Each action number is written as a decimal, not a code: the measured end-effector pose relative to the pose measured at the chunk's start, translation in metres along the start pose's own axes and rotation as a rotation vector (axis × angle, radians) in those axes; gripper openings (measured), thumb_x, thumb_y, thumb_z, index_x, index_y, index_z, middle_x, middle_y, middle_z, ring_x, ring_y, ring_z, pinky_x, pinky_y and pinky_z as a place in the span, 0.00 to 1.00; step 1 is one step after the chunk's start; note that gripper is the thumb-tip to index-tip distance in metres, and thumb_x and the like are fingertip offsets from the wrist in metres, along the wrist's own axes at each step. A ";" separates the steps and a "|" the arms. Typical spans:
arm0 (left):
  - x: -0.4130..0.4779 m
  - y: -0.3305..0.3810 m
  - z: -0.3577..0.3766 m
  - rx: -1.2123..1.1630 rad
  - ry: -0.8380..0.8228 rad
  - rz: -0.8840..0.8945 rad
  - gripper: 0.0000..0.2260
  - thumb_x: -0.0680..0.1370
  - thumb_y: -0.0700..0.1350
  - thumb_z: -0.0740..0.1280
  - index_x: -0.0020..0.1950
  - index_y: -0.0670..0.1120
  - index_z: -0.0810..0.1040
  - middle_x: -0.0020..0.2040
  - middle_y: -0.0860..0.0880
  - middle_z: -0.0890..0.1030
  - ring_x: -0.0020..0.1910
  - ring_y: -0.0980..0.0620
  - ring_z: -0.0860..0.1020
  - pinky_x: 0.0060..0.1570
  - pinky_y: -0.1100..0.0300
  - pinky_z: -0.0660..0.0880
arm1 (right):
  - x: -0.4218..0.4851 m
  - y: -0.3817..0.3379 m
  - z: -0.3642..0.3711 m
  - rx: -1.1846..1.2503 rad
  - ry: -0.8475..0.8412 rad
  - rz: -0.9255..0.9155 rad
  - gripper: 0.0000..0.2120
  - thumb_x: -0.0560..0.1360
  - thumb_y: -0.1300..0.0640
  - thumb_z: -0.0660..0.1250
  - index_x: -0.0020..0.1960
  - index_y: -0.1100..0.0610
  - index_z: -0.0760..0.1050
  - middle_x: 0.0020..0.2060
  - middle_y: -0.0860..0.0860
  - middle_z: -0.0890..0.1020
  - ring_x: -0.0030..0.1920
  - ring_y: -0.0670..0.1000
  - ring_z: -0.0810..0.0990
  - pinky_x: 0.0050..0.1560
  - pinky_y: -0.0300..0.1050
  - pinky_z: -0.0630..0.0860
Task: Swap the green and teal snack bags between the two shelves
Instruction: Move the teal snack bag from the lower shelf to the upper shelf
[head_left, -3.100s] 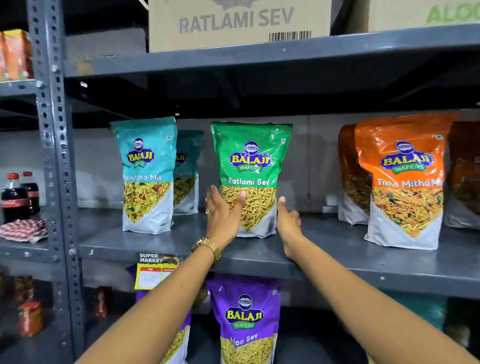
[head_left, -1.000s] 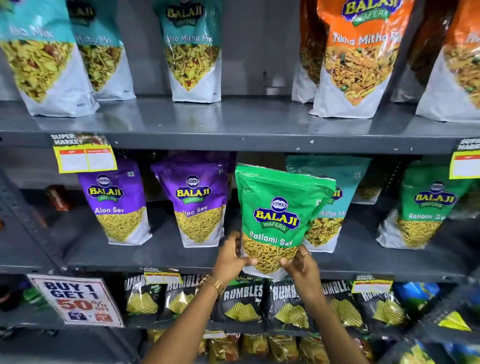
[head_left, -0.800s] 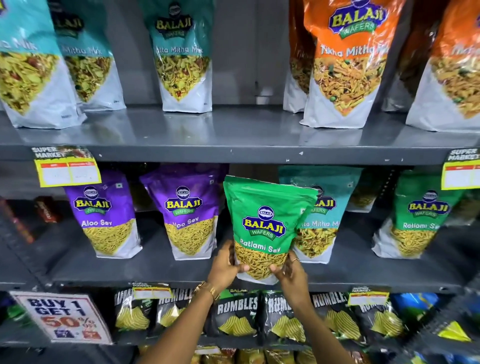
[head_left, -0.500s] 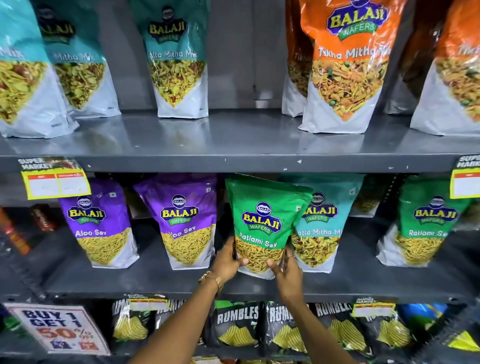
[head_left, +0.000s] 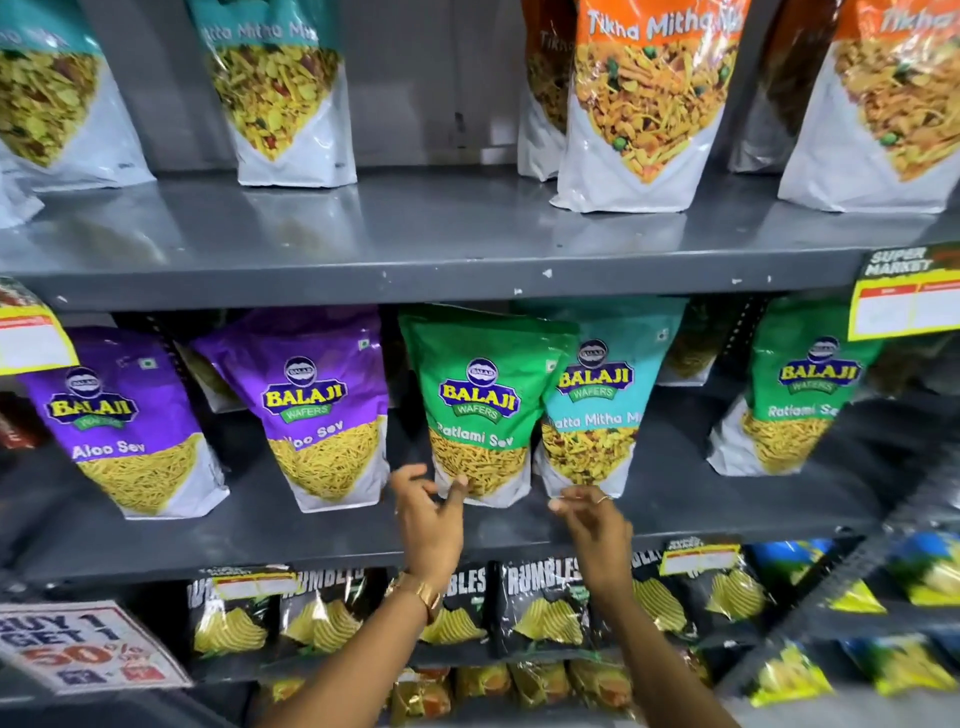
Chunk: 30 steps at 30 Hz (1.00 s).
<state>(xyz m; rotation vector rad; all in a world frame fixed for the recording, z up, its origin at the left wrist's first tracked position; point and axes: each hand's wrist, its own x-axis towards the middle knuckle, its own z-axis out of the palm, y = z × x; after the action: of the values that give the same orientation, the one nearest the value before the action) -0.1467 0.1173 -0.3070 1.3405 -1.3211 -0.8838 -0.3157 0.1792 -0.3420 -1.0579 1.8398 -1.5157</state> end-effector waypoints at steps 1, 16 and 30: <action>-0.014 0.009 0.005 -0.030 -0.066 0.037 0.14 0.74 0.41 0.71 0.54 0.43 0.68 0.40 0.51 0.73 0.43 0.45 0.75 0.43 0.65 0.73 | 0.000 0.001 -0.008 0.010 0.107 -0.013 0.06 0.72 0.54 0.71 0.46 0.55 0.77 0.41 0.48 0.84 0.42 0.40 0.82 0.49 0.46 0.79; -0.022 0.047 0.134 0.160 -0.366 -0.007 0.39 0.76 0.55 0.67 0.77 0.40 0.51 0.76 0.39 0.62 0.76 0.40 0.59 0.73 0.50 0.58 | 0.083 -0.018 -0.073 0.170 -0.099 0.026 0.30 0.71 0.49 0.71 0.69 0.57 0.67 0.68 0.59 0.74 0.68 0.57 0.73 0.68 0.55 0.70; -0.048 0.051 0.169 0.052 -0.393 -0.057 0.21 0.68 0.42 0.77 0.49 0.43 0.65 0.45 0.47 0.76 0.44 0.49 0.75 0.37 0.59 0.72 | 0.066 0.001 -0.129 0.254 0.021 0.026 0.16 0.73 0.61 0.69 0.60 0.56 0.71 0.52 0.49 0.81 0.52 0.44 0.79 0.58 0.51 0.76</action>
<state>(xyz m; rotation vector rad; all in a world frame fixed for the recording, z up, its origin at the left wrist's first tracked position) -0.3276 0.1426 -0.3018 1.2906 -1.6191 -1.2038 -0.4553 0.1964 -0.3078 -0.8975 1.6144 -1.6975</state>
